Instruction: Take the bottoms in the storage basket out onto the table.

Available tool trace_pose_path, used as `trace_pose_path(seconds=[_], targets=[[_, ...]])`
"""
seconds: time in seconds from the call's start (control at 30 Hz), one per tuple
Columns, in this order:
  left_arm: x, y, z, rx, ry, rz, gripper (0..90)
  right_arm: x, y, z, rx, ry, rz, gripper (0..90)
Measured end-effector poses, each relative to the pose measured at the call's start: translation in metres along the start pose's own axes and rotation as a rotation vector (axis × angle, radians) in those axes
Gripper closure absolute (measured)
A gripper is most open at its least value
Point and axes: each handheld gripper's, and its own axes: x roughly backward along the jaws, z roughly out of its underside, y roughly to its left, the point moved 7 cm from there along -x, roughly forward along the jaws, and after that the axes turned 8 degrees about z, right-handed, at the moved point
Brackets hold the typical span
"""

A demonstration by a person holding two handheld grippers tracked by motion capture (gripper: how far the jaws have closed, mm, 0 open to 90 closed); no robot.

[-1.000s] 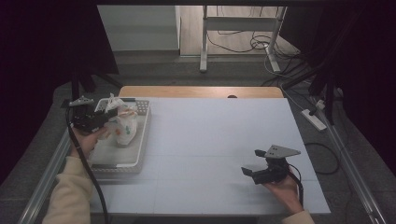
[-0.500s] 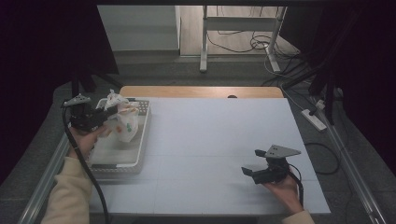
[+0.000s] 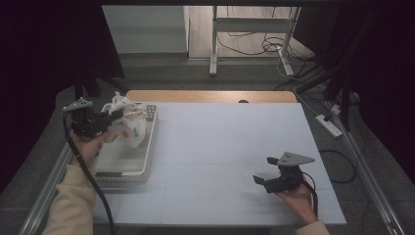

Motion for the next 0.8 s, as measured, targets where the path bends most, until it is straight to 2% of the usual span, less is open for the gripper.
trace_pose_path(seconds=[0.8], targets=[[0.007, -0.018, -0.011, -0.014, -0.055, 0.053, 75.2, 0.0, 0.0, 0.0, 0.001, 0.003, 0.0, 8.1]])
